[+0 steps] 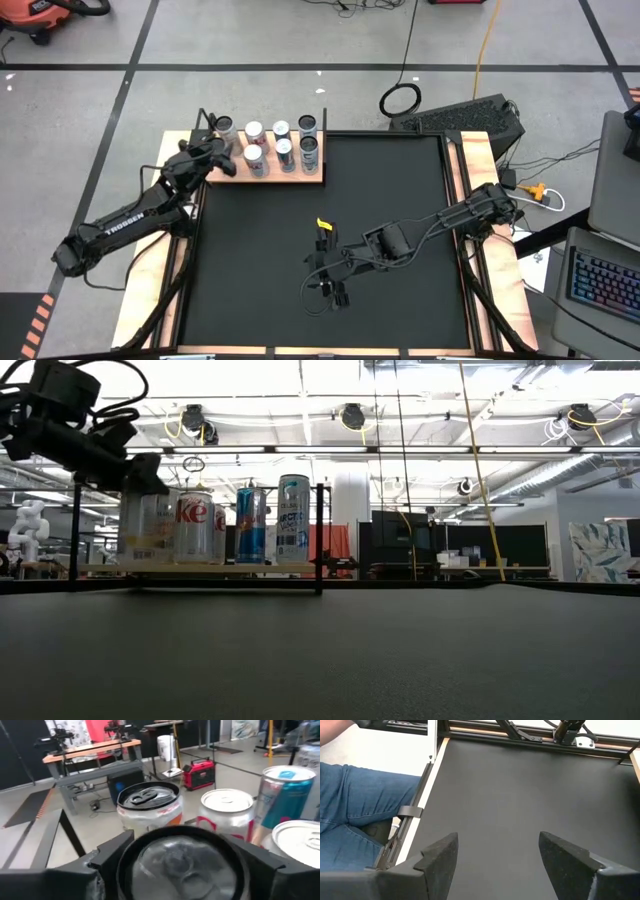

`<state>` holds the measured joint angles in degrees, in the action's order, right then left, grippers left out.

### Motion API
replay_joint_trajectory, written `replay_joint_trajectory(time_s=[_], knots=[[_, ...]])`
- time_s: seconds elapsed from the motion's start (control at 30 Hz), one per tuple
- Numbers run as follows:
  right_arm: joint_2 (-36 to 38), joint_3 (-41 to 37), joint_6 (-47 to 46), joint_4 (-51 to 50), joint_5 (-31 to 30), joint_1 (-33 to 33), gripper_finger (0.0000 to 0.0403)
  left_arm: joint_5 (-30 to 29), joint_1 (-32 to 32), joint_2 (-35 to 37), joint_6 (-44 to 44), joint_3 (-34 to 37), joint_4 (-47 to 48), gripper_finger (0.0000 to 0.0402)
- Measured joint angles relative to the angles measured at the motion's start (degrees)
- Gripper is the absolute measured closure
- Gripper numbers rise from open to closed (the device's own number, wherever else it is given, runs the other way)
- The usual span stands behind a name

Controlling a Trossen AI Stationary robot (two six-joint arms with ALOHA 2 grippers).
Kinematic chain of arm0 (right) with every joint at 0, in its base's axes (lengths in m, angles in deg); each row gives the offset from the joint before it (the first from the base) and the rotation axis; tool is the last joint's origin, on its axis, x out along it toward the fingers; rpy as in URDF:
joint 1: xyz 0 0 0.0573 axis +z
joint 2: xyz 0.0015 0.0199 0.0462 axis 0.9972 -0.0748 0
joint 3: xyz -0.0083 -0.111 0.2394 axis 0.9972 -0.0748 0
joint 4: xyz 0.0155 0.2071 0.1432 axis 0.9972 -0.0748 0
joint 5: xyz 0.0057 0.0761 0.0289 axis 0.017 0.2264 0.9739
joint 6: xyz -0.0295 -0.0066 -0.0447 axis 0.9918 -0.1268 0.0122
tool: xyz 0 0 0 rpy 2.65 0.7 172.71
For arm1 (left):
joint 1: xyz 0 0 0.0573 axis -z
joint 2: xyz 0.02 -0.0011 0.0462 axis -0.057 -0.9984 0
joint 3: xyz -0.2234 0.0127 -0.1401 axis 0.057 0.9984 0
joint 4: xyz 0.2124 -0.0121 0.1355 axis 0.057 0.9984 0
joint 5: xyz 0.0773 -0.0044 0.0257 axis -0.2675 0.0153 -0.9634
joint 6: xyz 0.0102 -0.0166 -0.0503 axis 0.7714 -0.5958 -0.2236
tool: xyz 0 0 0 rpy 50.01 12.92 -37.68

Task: Place canned beverage on shelf
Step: Align the white and yellow soda can with the other white and yellow soda can on the shelf

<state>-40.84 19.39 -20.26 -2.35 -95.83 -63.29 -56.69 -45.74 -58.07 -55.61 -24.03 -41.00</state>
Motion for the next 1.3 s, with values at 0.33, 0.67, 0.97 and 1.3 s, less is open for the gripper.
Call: replay_joint_trajectory(time_s=[0.33, 0.67, 0.97, 1.3], knots=[[0.0, 0.0, 0.0, 0.0, 0.0, 0.0, 0.0145, 3.6, 0.1, 0.3, -0.2, 0.0, -0.6, 0.0093], [0.0, 0.0, 0.0, 0.0, 0.0, 0.0, 0.0145, 4.1, 0.2, 2.7, -1.0, -1.0, -1.7, 0.0093], [0.0, 0.0, 1.2, 0.4, 0.0, 0.0, 0.0145, 4.6, 0.2, 3.0, 0.2, -6.4, -1.8, 0.0092], [0.0, 0.1, 9.4, 7.9, -7.6, -1.9, 0.0145, 15.3, 0.2, 3.0, 0.2, -13.0, 2.0, 0.0092]])
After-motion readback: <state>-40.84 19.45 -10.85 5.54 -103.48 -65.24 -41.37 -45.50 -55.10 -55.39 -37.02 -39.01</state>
